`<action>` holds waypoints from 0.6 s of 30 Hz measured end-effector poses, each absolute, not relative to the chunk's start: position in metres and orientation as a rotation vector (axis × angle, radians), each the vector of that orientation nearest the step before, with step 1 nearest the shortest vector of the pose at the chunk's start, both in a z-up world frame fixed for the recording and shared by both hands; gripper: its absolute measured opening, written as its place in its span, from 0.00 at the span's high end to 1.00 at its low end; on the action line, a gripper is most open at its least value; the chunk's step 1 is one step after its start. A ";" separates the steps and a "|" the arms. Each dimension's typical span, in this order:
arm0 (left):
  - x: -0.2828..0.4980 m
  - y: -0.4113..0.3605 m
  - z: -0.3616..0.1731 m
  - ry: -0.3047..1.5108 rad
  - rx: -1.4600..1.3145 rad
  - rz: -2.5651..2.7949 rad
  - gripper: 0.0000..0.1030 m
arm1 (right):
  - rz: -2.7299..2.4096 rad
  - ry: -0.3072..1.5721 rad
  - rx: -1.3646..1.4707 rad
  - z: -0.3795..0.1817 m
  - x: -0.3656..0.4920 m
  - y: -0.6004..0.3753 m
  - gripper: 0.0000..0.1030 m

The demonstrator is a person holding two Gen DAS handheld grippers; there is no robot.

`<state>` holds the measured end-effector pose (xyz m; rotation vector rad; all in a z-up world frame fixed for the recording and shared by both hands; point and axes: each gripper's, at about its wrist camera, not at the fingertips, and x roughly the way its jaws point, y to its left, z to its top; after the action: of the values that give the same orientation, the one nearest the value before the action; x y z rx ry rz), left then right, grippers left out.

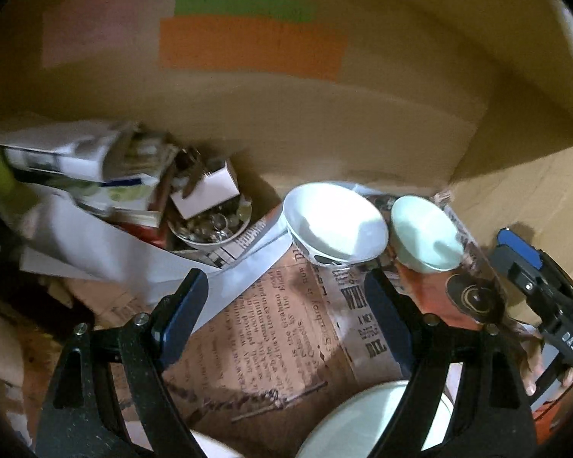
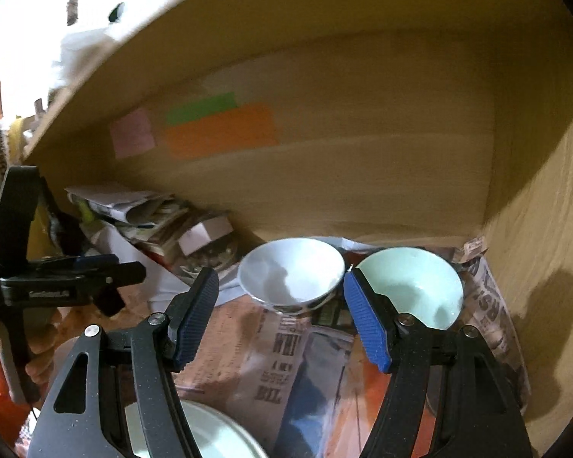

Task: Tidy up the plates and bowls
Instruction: 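Move both grippers to the white bowl and close on its rim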

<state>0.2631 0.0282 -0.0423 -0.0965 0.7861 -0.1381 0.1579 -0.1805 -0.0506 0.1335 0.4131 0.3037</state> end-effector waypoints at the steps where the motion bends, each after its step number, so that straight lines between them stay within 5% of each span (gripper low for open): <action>1: 0.272 0.026 -0.047 0.805 -0.094 -0.135 0.18 | 0.304 0.424 0.139 -0.053 0.163 -0.182 0.37; 14: 0.354 -0.001 -0.091 0.959 -0.062 -0.094 0.20 | 0.292 0.577 0.183 -0.089 0.217 -0.195 0.37; 18: 0.370 -0.008 -0.107 0.998 -0.037 -0.077 0.33 | 0.288 0.611 0.206 -0.101 0.226 -0.199 0.37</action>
<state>0.3695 -0.0078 -0.1066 -0.0370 0.9982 -0.0766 0.2265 -0.1992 -0.1007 0.2058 0.6108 0.2876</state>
